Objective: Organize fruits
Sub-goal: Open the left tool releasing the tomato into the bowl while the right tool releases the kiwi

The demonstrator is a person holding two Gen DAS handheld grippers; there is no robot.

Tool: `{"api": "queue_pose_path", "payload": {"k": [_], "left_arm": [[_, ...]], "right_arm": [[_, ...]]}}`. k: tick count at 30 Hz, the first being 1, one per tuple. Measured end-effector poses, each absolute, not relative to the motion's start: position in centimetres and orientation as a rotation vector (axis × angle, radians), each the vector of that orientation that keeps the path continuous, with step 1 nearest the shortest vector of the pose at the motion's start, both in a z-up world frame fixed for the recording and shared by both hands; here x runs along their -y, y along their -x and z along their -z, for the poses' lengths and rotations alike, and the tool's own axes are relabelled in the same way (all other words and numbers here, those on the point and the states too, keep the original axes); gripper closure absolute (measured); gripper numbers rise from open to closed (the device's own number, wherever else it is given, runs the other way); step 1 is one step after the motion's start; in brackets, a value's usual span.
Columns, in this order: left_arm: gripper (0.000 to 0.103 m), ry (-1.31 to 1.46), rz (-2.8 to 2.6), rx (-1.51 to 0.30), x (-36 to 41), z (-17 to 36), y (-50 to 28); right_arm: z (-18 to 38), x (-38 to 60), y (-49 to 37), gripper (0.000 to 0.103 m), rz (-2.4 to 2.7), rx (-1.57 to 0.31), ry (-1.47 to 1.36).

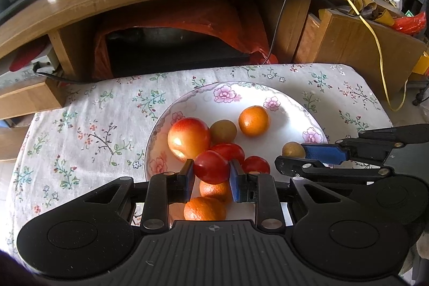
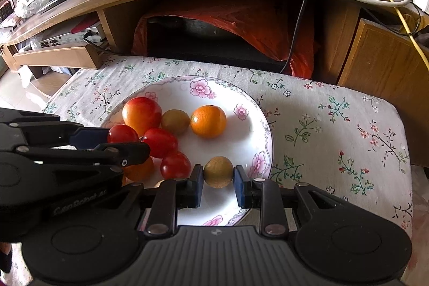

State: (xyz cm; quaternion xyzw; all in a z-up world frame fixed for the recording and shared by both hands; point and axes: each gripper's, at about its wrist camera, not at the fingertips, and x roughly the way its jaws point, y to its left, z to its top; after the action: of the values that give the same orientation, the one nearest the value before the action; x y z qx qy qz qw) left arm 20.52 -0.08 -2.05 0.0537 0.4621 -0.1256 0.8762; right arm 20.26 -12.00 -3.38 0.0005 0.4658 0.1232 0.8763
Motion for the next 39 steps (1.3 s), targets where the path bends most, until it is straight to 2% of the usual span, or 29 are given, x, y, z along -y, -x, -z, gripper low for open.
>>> {"api": "queue_pose_path", "payload": {"k": [18,39], "left_arm": [[0.068,-0.066,0.261,-0.987,-0.47,2.24,-21.14],[0.057,-0.049,0.233,-1.015,-0.63,2.04,-21.10]], "right_arm": [[3.55,12.04,-20.82,0.076,-0.263,-0.973,-0.014],[3.28,12.11,-20.93,0.076,-0.260,-1.002,-0.013]]}}
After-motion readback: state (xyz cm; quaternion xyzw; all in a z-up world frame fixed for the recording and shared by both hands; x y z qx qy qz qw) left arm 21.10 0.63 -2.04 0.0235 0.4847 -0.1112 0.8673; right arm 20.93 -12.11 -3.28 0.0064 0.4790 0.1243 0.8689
